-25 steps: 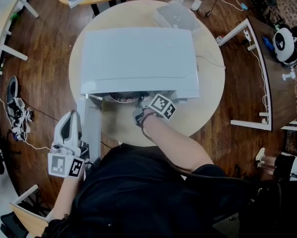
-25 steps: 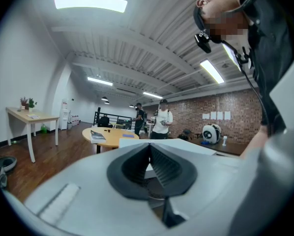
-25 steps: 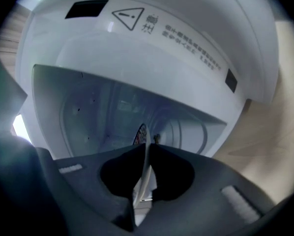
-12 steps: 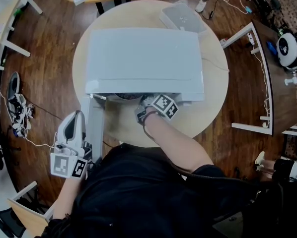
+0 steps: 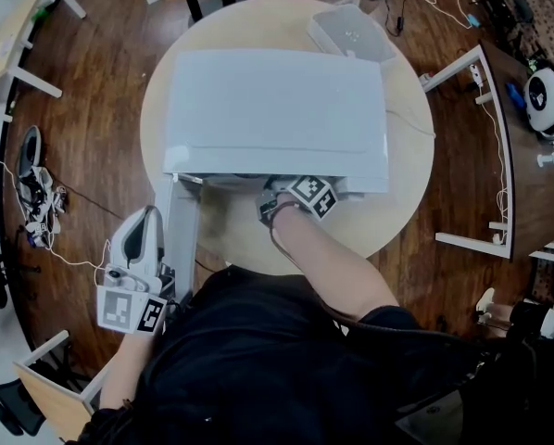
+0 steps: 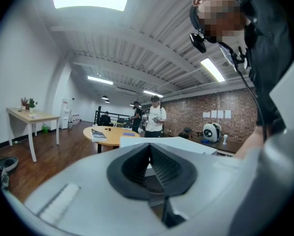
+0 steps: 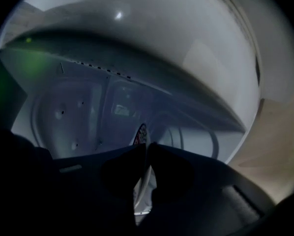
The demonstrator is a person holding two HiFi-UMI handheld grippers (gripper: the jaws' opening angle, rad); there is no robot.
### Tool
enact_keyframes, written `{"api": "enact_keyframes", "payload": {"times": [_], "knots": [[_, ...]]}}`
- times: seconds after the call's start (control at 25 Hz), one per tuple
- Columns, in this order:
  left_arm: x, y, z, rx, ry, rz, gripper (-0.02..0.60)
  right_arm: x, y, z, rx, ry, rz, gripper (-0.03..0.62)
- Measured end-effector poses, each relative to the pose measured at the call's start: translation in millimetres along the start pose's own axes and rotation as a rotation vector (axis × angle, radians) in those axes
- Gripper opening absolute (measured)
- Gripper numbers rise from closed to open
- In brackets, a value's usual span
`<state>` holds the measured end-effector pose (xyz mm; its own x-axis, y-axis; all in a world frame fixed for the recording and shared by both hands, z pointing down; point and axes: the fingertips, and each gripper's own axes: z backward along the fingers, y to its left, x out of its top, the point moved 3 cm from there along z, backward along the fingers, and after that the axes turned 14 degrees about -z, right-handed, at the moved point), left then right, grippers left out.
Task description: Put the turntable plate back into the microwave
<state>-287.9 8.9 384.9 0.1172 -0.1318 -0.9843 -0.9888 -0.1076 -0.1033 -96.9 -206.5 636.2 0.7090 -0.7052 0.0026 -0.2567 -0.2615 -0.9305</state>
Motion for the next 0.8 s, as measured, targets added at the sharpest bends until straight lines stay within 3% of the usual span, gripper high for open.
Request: {"api": "enact_keyframes", "payload": {"times": [0.8], "knots": [[-7.9,-0.8,-1.7,-0.007,0.043,-0.001,0.003,2.7,-8.0,-15.5,0.003,-0.072,-0.011,0.021]]}}
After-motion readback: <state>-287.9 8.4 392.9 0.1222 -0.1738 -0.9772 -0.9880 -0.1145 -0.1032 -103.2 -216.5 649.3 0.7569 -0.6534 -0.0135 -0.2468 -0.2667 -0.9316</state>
